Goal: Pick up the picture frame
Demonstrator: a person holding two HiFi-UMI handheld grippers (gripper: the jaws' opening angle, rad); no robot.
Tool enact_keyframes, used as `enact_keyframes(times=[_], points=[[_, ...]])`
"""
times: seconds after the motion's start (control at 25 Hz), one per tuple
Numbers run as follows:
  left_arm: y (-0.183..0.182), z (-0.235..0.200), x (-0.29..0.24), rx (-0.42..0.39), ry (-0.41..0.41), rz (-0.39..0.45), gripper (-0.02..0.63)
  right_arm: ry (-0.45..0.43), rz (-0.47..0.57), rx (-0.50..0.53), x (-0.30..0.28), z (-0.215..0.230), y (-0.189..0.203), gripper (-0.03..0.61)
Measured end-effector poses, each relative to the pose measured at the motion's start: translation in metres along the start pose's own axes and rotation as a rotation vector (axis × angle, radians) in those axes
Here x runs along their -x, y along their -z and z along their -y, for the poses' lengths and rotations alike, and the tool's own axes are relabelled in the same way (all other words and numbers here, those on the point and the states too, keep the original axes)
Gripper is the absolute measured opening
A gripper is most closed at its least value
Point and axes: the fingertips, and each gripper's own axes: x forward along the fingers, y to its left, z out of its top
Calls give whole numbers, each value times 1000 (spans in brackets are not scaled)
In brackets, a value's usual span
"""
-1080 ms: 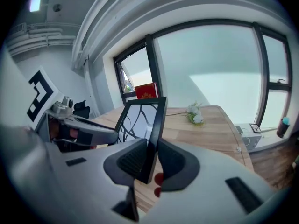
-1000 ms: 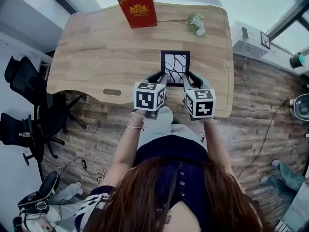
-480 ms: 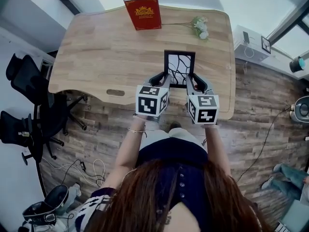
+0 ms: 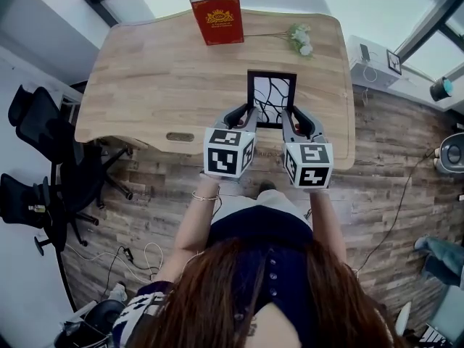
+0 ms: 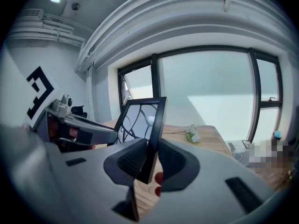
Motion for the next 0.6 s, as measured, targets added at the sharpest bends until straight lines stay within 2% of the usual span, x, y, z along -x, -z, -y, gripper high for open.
enact_keyframes(times=[0.6], points=[[-22,12,57,-52,17,97,91,31,102,31,47,-32,-31,78]])
